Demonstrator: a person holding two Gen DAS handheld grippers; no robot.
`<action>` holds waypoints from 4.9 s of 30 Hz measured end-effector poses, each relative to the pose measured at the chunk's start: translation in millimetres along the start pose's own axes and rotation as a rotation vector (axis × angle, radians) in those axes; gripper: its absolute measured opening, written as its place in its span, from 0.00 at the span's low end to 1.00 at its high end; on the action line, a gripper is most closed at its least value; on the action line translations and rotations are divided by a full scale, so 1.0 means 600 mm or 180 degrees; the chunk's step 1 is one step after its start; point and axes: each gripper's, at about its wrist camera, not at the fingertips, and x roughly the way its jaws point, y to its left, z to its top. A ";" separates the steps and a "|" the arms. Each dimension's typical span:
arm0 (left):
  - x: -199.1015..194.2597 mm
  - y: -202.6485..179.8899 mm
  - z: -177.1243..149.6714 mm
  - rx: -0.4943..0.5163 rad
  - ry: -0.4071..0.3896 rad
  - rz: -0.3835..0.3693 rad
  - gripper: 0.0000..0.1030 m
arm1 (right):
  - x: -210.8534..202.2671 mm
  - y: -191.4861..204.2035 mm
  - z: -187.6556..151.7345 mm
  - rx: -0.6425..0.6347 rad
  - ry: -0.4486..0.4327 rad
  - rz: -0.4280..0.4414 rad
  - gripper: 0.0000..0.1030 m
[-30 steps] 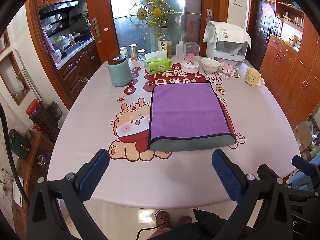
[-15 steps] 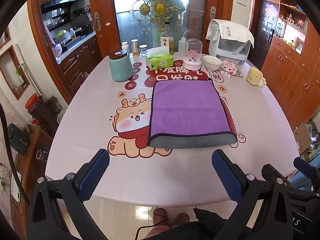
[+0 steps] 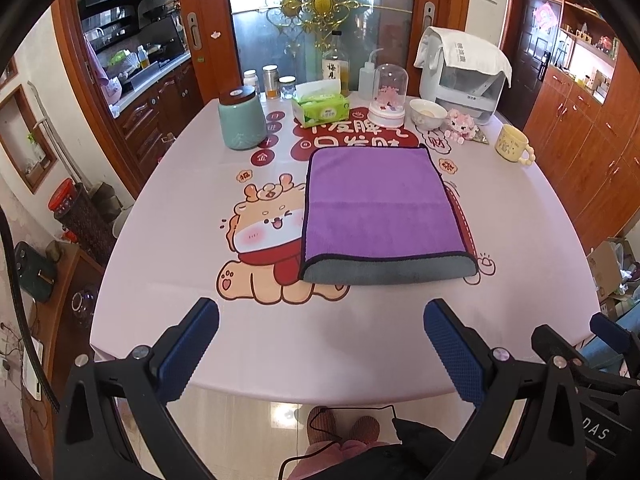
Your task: Fold towel
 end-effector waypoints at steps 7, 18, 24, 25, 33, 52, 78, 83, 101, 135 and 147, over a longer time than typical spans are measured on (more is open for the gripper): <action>0.012 0.013 -0.005 0.0069 0.0119 -0.0092 0.99 | -0.004 0.014 -0.005 0.0033 0.0050 -0.0151 0.95; 0.048 0.043 -0.012 0.0270 0.0258 -0.0237 0.99 | 0.003 0.039 -0.006 0.0145 -0.0036 -0.0120 0.95; 0.070 0.051 0.002 0.0339 0.0327 -0.0247 0.99 | 0.016 0.049 0.001 -0.0027 -0.0190 -0.0092 0.95; 0.076 0.051 0.007 0.0358 0.0337 -0.0200 0.99 | 0.021 0.048 0.005 -0.0039 -0.0204 -0.0071 0.95; 0.133 0.050 0.048 0.0408 0.0392 -0.0081 0.99 | 0.073 0.023 0.040 -0.0113 -0.0251 0.0119 0.94; 0.313 0.020 0.097 0.0443 0.0736 -0.0291 0.99 | 0.263 -0.033 0.080 -0.0889 0.0098 0.0615 0.87; 0.456 0.072 0.072 -0.0021 0.1213 -0.0701 0.63 | 0.393 -0.079 0.100 -0.1138 0.0392 0.0884 0.57; 0.462 0.061 0.074 0.0056 0.1249 -0.0774 0.52 | 0.403 -0.081 0.100 -0.1137 0.0454 0.0942 0.52; 0.466 0.045 0.059 0.0152 0.1351 -0.0750 0.16 | 0.413 -0.090 0.103 -0.1125 0.0482 0.0879 0.33; 0.444 0.050 0.059 0.0203 0.1207 -0.0621 0.05 | 0.388 -0.095 0.104 -0.1221 0.0239 0.0666 0.04; 0.393 0.039 0.129 0.0206 0.0915 -0.0525 0.03 | 0.355 -0.078 0.151 -0.1250 0.0091 0.0510 0.03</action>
